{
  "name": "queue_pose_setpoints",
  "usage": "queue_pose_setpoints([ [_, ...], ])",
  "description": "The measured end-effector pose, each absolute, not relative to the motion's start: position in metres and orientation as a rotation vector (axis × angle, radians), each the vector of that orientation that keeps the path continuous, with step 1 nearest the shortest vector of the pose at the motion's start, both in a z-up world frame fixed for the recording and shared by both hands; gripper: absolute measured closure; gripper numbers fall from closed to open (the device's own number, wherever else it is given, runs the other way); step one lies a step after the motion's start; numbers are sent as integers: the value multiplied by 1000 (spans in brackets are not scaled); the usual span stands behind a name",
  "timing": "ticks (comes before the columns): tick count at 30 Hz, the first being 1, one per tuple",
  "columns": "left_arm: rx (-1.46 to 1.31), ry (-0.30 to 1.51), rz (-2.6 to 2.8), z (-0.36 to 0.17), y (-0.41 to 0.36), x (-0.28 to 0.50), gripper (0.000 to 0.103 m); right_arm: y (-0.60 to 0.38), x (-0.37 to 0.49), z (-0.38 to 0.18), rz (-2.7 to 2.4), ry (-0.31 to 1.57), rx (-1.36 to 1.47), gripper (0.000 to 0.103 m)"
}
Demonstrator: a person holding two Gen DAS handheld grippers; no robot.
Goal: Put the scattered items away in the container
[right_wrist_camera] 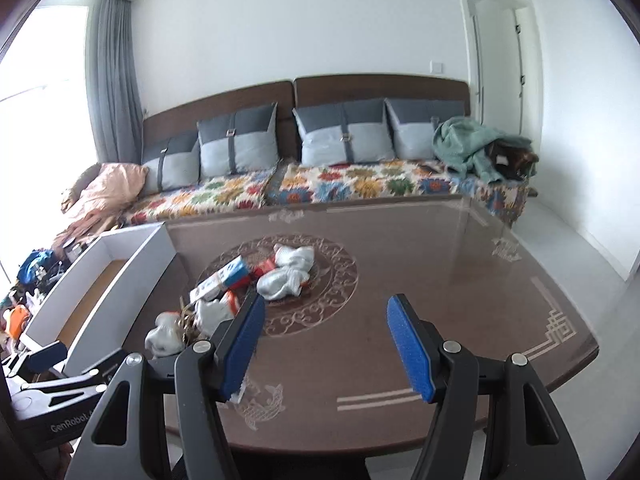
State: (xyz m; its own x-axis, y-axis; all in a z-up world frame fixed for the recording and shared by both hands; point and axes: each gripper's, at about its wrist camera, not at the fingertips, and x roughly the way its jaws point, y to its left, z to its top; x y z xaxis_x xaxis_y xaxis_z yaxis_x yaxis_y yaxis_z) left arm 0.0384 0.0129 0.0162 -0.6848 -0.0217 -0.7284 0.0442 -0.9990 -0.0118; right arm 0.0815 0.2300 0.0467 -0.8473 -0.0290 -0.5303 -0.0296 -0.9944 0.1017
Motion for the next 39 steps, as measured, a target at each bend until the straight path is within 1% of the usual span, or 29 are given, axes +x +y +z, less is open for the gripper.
queue_pose_setpoints([
  [2, 1218, 33, -2846, 18, 11, 42, 0, 233, 81, 46, 3033, 227, -883, 38],
  [7, 1179, 3, -2838, 23, 13, 47, 0, 235, 80, 49, 3075, 281, -881, 38],
  [12, 1163, -50, -2831, 23, 17, 49, 0, 232, 84, 42, 3148, 391, -859, 38],
  [18, 1186, -61, -2818, 19, 14, 42, 0, 219, 74, 37, 3142, 347, -920, 38],
  [27, 1287, 29, -2797, -9, 3, 19, 0, 204, 53, 6, 3161, 248, -1039, 38],
  [33, 1456, 120, -2784, -39, 1, 16, 0, 211, 34, -27, 3081, 271, -1214, 38],
  [36, 1404, 175, -2825, -38, -2, 28, 0, 216, 26, -32, 3048, 279, -1231, 38],
  [39, 1279, 248, -2917, -27, -4, 39, 0, 218, 22, -36, 3026, 277, -1247, 38],
])
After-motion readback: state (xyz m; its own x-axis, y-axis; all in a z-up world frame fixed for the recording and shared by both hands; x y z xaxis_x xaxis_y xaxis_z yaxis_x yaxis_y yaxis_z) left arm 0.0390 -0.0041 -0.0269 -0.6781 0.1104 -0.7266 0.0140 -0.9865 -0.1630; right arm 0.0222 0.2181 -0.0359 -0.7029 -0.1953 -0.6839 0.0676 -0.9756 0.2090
